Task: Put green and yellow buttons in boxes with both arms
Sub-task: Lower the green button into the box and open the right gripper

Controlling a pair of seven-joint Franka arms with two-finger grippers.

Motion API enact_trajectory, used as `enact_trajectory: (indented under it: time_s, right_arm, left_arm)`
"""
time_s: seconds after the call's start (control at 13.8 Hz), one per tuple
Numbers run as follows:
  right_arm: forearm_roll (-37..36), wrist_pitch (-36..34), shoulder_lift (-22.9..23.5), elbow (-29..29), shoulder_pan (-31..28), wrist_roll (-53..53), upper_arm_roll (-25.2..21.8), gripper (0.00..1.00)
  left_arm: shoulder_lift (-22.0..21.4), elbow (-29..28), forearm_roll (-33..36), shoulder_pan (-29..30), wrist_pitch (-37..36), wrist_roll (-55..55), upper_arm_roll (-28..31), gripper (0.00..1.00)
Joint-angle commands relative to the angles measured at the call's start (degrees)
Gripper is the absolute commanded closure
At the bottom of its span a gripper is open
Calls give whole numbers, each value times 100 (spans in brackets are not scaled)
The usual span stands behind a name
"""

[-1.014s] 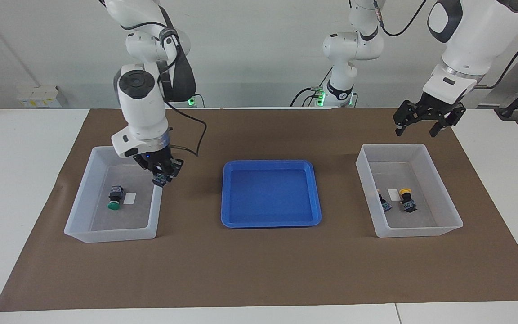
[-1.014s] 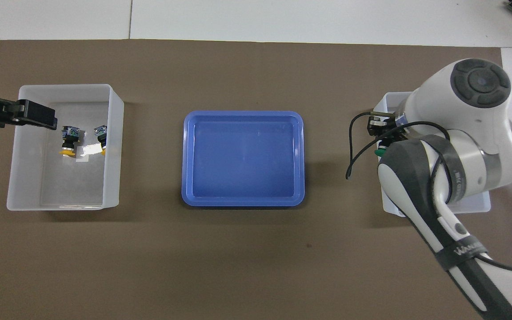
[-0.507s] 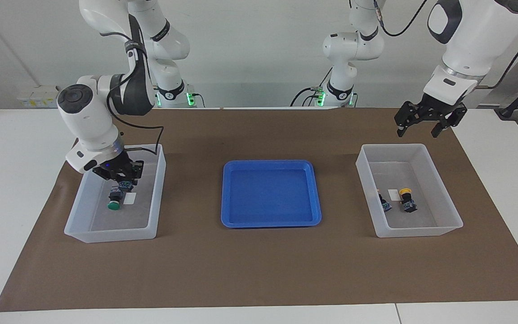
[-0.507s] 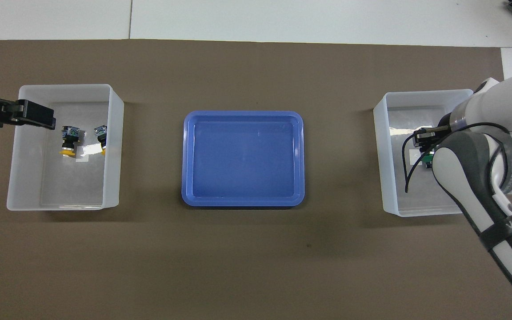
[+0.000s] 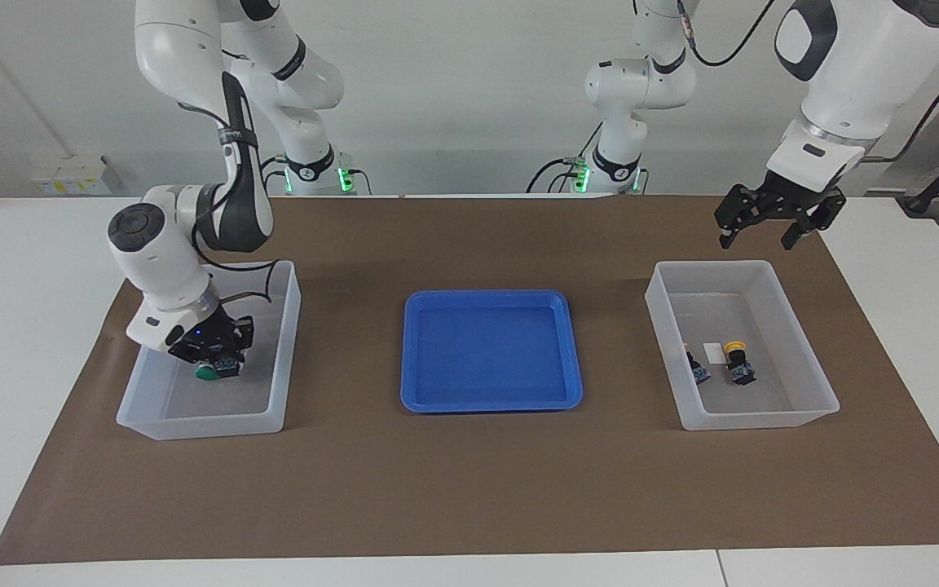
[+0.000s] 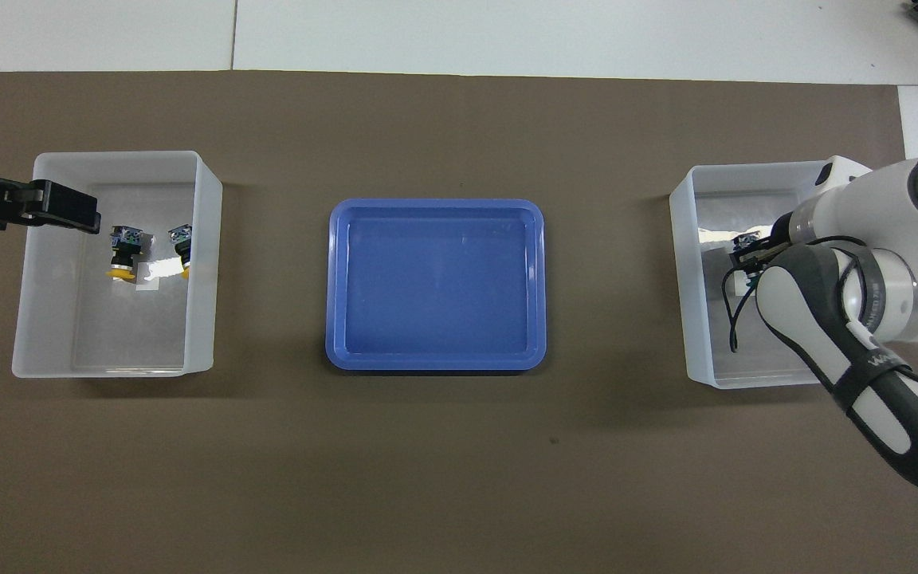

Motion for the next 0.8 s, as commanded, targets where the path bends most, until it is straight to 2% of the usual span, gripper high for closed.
enact_trajectory:
  time_s: [0.0,0.07,0.14,0.22,0.29,0.43,0.72]
  right_arm:
    - [116,283,243,-26,-62,-149,61,100]
    - [125,293,269,-52,-62,-122,61,100]
    - [125,293,278,-70,-54,-53,61,74]
    - [125,284,270,-105,-54,79,61,19]
    - [125,266,270,-105,-54,176,61,0]
    - [125,196,174,-79,-45,456,61,0]
    - [125,-23,-327,-44,43,1221,61,0]
  left_arm:
    - [-164,-215,123,-15,124,-33,9,0]
    - [-164,-215,123,-15,124,-24,9,0]
    - [-164,-215,123,-15,124,-24,9,0]
    - [-164,-215,123,-15,124,-16,9,0]
    - [-164,-215,123,-15,124,-15,9,0]
    - [-164,-215,123,-15,133,-15,9,0]
    - [-164,-215,123,-15,133,-7,9,0]
